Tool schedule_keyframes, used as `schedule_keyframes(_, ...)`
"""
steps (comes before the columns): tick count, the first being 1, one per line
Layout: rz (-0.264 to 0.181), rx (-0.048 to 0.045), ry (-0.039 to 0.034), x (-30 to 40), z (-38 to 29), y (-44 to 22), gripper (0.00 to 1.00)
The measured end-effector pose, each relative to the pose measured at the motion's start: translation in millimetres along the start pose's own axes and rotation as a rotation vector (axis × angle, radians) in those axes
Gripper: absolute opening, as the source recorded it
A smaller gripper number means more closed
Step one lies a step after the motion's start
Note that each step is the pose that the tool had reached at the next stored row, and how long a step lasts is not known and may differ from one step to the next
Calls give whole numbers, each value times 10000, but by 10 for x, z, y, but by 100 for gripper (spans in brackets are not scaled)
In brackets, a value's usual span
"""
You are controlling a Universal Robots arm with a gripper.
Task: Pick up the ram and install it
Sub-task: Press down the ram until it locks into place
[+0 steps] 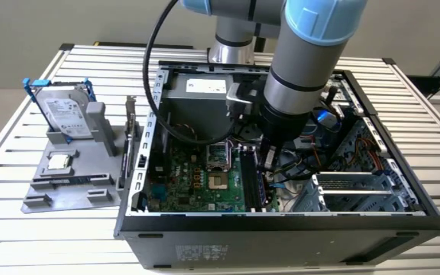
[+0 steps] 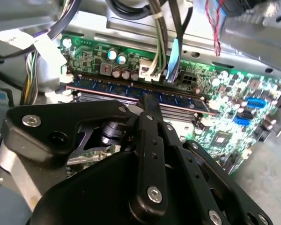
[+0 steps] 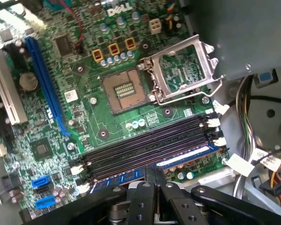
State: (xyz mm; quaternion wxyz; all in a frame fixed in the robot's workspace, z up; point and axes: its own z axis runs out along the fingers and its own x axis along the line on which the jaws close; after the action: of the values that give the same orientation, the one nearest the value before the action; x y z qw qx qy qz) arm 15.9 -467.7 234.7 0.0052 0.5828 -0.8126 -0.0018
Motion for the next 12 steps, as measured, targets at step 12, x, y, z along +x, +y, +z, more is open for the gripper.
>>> schedule_keyframes(12, -2191, 14, 19, 0, 27, 0, 0)
